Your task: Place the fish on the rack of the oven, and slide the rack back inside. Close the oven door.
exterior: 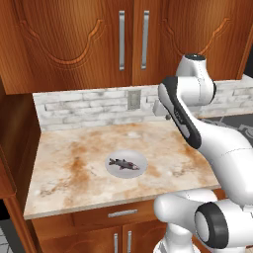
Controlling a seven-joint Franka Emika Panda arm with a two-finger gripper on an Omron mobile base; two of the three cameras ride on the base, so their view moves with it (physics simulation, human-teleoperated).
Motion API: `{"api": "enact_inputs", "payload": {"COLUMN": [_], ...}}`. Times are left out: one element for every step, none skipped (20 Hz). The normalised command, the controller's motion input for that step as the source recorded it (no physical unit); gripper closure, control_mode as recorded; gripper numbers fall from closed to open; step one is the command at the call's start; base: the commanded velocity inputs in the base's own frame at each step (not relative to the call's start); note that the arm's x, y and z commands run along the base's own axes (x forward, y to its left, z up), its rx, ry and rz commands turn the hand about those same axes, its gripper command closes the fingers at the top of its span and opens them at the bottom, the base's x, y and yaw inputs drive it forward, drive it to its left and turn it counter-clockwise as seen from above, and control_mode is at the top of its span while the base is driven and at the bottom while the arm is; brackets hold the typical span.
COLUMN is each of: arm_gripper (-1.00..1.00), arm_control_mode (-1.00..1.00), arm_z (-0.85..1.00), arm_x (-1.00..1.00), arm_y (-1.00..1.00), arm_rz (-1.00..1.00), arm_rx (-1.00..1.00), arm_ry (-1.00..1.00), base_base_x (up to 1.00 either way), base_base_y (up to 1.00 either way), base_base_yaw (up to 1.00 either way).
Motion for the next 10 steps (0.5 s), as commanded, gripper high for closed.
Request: {"api": "enact_inputs", "payload": {"arm_gripper": [-1.0,-1.0,-1.0,-1.0,-1.0,-1.0,-1.0,-1.0,-1.0,-1.0], "arm_control_mode": [-1.0,-1.0,-1.0,-1.0,-1.0,-1.0,-1.0,-1.0,-1.0,-1.0], "arm_z": [0.0,0.0,0.0,0.0,0.0,-0.16,-0.46,-0.56,-0.61,-0.57], "arm_x": [-0.01,-0.06,0.0,0.0,-0.08,-0.54,-0.61,-0.48,-0.5,-0.51], "arm_y": [0.0,0.0,0.0,0.0,0.0,0.0,0.0,0.22,0.35,0.45], "arm_rz": [0.0,0.0,0.0,0.0,0.0,-0.01,0.0,0.0,0.04,0.06], "arm_rx": [0.0,0.0,0.0,0.0,0.0,0.0,0.0,0.0,0.0,0.0], "arm_ry": [0.0,-0.01,0.0,0.0,0.0,0.0,0.0,0.0,0.0,0.0], "base_base_x": [0.0,0.0,0.0,0.0,0.0,0.0,0.0,0.0,0.0,0.0], "base_base_y": [0.0,0.0,0.0,0.0,0.0,0.0,0.0,0.0,0.0,0.0], "base_base_yaw": [0.0,0.0,0.0,0.0,0.0,0.0,0.0,0.0,0.0,0.0]}}
